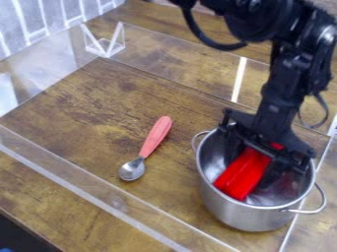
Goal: Remove the red object from the silver pot and put it on the table
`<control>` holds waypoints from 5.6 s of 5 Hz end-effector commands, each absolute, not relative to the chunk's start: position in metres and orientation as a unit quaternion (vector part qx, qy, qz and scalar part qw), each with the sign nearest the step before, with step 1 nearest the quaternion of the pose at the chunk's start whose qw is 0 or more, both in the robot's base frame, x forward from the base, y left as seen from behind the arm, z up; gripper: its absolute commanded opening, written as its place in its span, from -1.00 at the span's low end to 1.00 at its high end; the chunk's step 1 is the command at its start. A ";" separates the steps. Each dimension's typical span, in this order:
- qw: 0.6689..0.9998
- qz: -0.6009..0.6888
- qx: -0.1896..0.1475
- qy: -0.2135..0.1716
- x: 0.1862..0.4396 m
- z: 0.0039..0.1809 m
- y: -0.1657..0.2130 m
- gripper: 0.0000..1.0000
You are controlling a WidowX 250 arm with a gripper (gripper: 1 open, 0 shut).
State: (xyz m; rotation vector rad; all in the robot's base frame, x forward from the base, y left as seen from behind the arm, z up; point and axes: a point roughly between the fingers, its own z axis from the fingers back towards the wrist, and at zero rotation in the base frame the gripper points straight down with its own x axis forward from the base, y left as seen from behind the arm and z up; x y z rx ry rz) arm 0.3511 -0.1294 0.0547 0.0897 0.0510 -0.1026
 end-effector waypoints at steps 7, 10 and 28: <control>0.990 -0.103 0.036 -0.088 0.406 0.144 -0.065 -1.00; 0.993 -0.072 0.024 -0.090 0.406 0.164 -0.083 -1.00; 0.997 0.048 -0.026 -0.055 0.333 0.051 0.112 -1.00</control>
